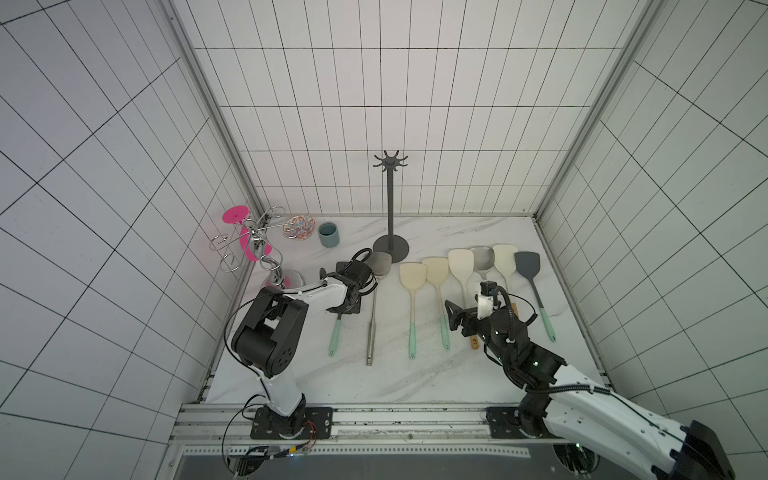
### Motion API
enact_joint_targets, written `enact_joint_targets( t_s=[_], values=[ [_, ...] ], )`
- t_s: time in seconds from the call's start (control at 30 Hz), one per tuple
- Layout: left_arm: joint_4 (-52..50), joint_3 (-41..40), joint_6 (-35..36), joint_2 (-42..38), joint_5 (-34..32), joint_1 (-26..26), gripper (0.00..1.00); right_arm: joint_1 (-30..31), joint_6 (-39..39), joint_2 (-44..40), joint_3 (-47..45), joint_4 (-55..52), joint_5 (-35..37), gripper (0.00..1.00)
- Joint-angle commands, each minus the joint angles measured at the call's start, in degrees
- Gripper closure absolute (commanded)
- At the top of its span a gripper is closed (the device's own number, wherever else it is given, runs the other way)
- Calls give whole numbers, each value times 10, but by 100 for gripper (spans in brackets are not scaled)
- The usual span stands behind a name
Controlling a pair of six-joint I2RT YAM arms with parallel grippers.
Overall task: Take the spatula off the kitchen utensil rack
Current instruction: Place the spatula at the center of the board.
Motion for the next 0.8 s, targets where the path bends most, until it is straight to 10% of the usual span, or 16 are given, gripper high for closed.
enact_joint_targets(
  t_s=[0.0, 0.77],
  values=[
    [10, 12, 1, 1, -3, 2, 79, -4, -3, 2, -31, 19, 4, 1],
    [86, -48, -25, -320, -20, -58, 43, -4, -26, -12, -40, 36, -32, 1]
  ],
)
